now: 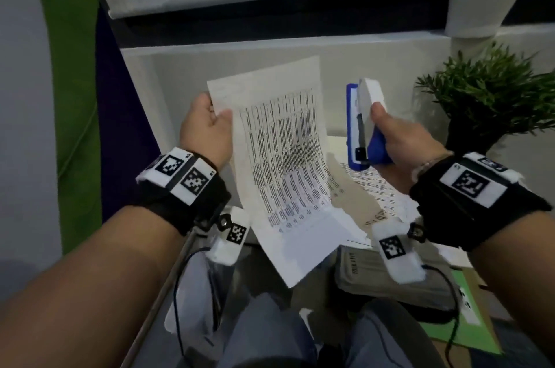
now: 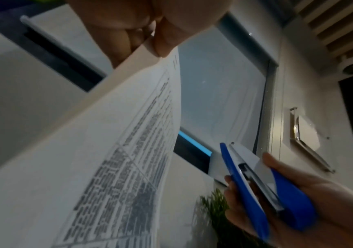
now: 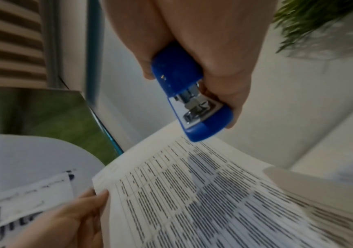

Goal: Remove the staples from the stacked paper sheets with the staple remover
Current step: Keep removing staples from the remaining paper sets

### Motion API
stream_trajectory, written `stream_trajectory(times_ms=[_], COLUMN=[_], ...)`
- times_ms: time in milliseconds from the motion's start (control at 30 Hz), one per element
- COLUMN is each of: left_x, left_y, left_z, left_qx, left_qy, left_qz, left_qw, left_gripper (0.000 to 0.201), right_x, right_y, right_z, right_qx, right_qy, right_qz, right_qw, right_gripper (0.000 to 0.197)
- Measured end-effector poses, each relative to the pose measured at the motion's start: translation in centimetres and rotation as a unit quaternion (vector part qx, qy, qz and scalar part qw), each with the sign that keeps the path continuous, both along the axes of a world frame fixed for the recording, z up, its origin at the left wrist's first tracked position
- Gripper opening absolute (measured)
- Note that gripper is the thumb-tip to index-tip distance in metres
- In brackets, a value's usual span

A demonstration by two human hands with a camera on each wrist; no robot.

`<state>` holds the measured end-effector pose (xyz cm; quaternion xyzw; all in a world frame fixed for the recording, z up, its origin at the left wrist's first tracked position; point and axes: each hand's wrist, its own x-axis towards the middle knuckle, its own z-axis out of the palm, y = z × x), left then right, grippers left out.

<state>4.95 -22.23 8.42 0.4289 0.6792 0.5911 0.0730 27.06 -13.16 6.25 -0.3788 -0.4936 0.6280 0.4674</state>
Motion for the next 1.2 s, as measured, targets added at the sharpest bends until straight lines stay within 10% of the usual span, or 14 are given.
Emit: stream_trajectory(times_ms=[367,700,1200], left_x=[-1.7,-2.3,-2.5], left_y=[-7.3,-10.9,-13.2], left_z=[-2.3,-7.1,-7.1], left_qx=[-0.09,-0.084,-0.031], left_qy=[0.141,0.154,0.151], left_qz=[-0.088,-0.028,-0.001], left_qw=[0.982,0.984,0.988], left_gripper=[0.027,0.027,0.025], right_x=[-6.7,-12.7,-16.4], right_y=[-5.1,-9.0,-10.3], right_z=[5.1,1.3,1.4], right_qx=[0.054,0.306,0.304], right_qy=[0.233,0.021,0.028], right_qz=[0.008,-0.004,0.029], right_qw=[0.971,0.952,0.952], right_gripper=[0.014,0.041,0.038])
